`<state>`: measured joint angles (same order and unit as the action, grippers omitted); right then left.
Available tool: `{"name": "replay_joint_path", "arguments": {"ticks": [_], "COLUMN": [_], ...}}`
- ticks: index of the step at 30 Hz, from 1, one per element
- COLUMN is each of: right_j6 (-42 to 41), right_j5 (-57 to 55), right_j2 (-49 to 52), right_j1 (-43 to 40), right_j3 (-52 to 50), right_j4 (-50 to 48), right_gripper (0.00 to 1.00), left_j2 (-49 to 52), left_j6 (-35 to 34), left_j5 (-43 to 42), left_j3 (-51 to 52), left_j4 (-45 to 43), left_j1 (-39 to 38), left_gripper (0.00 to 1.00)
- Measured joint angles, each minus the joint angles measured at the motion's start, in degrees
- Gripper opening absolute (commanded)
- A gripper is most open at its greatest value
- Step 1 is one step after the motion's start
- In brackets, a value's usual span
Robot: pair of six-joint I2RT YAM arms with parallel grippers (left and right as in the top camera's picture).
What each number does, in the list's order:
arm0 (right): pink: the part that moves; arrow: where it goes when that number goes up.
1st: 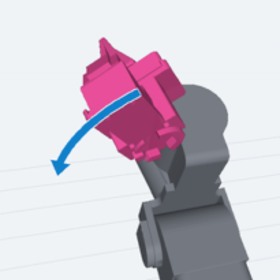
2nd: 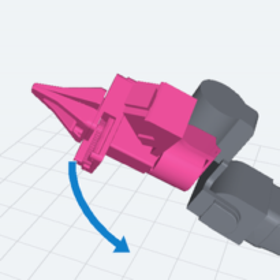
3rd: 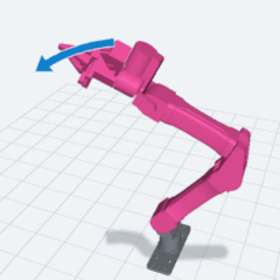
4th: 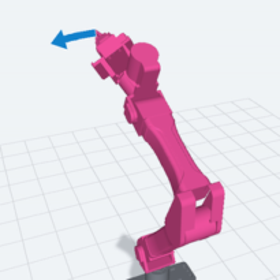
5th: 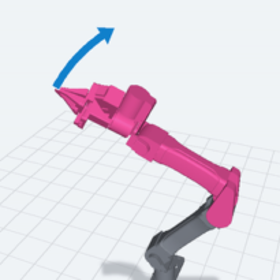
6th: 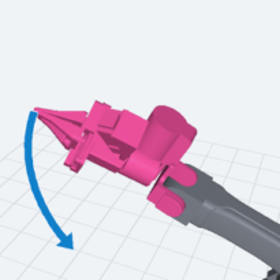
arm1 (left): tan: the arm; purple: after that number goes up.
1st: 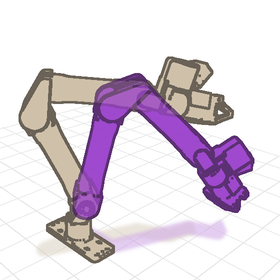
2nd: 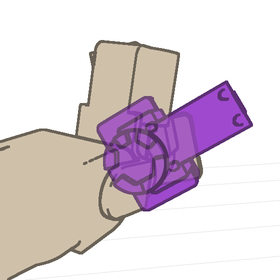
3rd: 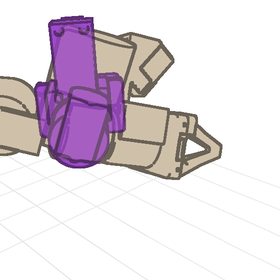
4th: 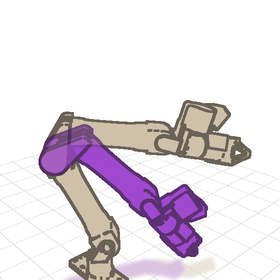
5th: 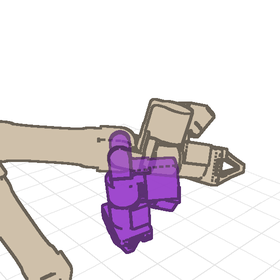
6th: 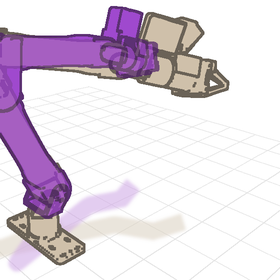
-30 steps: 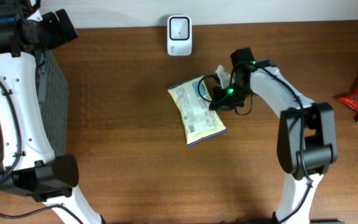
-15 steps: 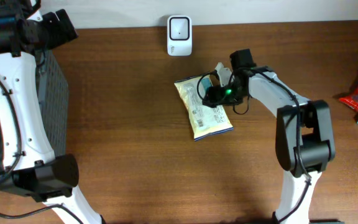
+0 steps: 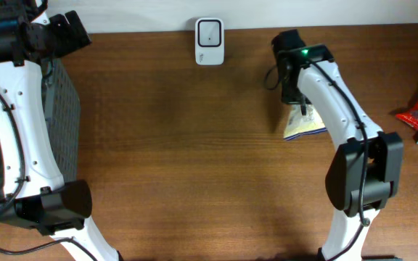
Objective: Scan the item barcode
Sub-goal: 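Lift and turn the yellow wipes pack in the right gripper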
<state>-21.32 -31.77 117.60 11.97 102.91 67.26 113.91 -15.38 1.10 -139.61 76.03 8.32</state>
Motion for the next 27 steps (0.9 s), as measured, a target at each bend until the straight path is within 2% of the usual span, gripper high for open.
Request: {"name": "replay_joint_path", "arguments": {"ticks": [4,7,12,14,16,19,21,22,24,26,27], "right_j6": [-7.5,-10.0,-10.6,-10.9,-11.2,-11.5,-11.4,-11.2,-11.2,-9.4,-8.3], "right_j5": [-13.1,-16.0,-17.6,-17.5,-17.2,-17.0,-17.1,-17.1,-16.0,-6.0,-2.2], "right_j2": [2.1,4.4,9.1,9.7,9.7,9.7,9.7,9.7,9.8,9.8,9.8], "right_j1": [3.6,6.6,12.3,15.1,19.0,23.8,26.0,26.6,26.3,23.1,21.7], "right_j3": [-3.5,-5.0,-5.1,-5.1,-5.1,-5.1,-5.1,-5.1,-4.5,-0.1,1.4], "right_j4": [0.0,-1.1,-1.3,-1.6,-2.1,-2.3,-2.3,-1.7,0.3,1.7,1.3], "right_gripper": [0.04,0.04,0.17,0.27,0.28,0.45,0.52,0.65,0.73,0.86,0.86], "left_j2": [0.0,0.0,0.0,0.0,0.0,0.0,0.0,0.0,0.0,0.0,0.0], "left_j6": [0.0,0.0,0.0,0.0,0.0,0.0,0.0,0.0,0.0,0.0,0.0], "left_j5": [0.0,0.0,0.0,0.0,0.0,0.0,0.0,0.0,0.0,0.0,0.0], "left_j3": [0.0,0.0,0.0,0.0,0.0,0.0,0.0,0.0,0.0,0.0,0.0], "left_j4": [0.0,0.0,0.0,0.0,0.0,0.0,0.0,0.0,0.0,0.0,0.0], "left_j1": [0.0,0.0,0.0,0.0,0.0,0.0,0.0,0.0,0.0,0.0,0.0], "left_gripper": [0.99,0.99,0.99,0.99,0.99,0.99,0.99,0.99,0.99,0.99,0.99]}}
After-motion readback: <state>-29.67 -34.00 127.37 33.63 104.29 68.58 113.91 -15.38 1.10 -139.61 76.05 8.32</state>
